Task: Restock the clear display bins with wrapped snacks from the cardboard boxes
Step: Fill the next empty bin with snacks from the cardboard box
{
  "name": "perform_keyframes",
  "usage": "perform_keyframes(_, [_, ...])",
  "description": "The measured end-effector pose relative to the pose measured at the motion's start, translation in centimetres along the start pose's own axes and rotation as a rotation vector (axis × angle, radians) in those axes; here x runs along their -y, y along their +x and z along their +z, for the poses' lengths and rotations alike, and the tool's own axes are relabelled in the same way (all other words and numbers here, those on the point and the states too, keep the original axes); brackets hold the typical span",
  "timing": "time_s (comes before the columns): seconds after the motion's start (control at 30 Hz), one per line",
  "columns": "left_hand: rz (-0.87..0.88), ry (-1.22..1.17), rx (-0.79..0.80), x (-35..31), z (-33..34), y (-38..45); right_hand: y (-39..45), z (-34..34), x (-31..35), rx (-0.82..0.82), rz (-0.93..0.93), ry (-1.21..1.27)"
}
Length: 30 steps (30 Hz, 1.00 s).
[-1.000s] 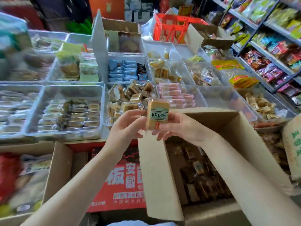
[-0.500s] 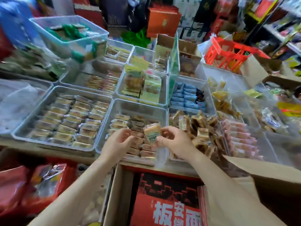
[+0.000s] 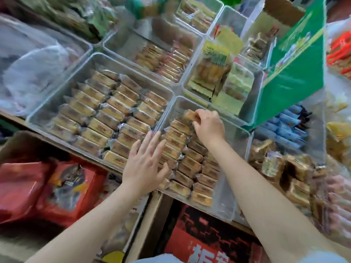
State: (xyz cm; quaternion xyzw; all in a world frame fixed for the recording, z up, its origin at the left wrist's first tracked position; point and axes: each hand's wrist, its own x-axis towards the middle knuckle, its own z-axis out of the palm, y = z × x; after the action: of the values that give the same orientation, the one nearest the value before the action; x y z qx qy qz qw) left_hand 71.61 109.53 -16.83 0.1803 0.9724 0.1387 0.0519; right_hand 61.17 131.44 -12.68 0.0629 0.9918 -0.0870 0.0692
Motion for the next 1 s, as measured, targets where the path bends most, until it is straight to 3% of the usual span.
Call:
perform_keyframes(0.17, [-0.019,-0.012,-0.005,-0.1,0.4,0.0,1.5,4.4,1.9,0.088,0.029,0.249])
perform_keyframes(0.37, [-0.014,-0.022,0.005,-0.1,0.2,-0.1,-2.6,5.3,1.9,0.241,-0.080,0.127])
perform_keyframes(0.53, [-0.002,-0.016,0.093,0.0,-0.5,0.0,-8.9,2.6,1.7,0.257,-0.141,0.069])
perform_keyframes(0.7, [-0.040,-0.017,0.112,-1.6,-1.7,-1.5,-19.9,-3.6,-1.7,0.266,-0.124,0.362])
perform_keyframes(0.83, [0.127,-0.220,0.178,-9.9,-1.9,-7.3,-30.7,-9.1,-8.1,0.048,-0.036,0.418])
perform_keyframes(1.0, [0.340,-0.488,0.451,-25.2,-2.2,-16.5,-43.4,-13.7,-17.6,-0.281,0.200,0.426])
